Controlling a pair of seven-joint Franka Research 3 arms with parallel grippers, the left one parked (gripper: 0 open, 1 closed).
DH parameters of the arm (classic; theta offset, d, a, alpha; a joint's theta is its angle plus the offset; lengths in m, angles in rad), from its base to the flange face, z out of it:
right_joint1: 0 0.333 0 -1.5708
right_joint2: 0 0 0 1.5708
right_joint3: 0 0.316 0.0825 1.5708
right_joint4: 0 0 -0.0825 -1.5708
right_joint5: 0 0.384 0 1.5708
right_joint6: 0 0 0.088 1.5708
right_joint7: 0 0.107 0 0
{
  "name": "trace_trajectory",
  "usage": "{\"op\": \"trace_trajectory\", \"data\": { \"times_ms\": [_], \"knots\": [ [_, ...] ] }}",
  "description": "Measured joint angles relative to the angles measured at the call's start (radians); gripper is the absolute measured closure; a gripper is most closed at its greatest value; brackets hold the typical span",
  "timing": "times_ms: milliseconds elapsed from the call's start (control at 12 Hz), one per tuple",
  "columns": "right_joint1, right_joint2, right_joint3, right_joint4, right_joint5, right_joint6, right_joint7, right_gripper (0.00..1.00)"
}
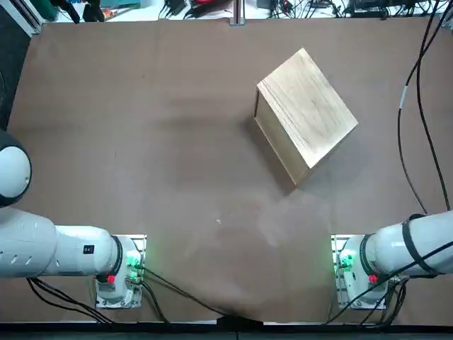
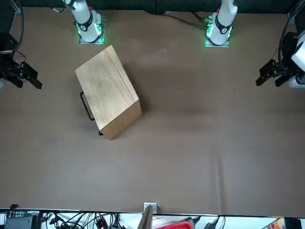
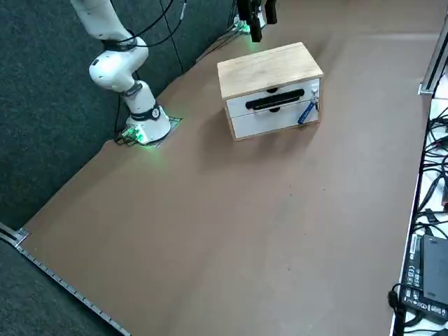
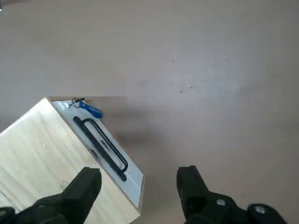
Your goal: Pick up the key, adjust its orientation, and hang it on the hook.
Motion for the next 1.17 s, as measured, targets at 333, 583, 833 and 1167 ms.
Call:
{"op": "trace_trajectory", "data": {
  "times_ms": [333, 583, 833, 1167],
  "knots": [
    [0.005, 0.000, 0.000, -0.002, 0.000, -0.002, 0.000, 0.00],
    [0.005, 0.000, 0.000, -0.003, 0.000, -0.003, 0.000, 0.00],
    [0.005, 0.001, 0.000, -0.003, 0.000, -0.003, 0.000, 0.00],
    [0.005, 0.001, 0.000, -0.003, 0.000, -0.003, 0.000, 0.00]
  ]
}}
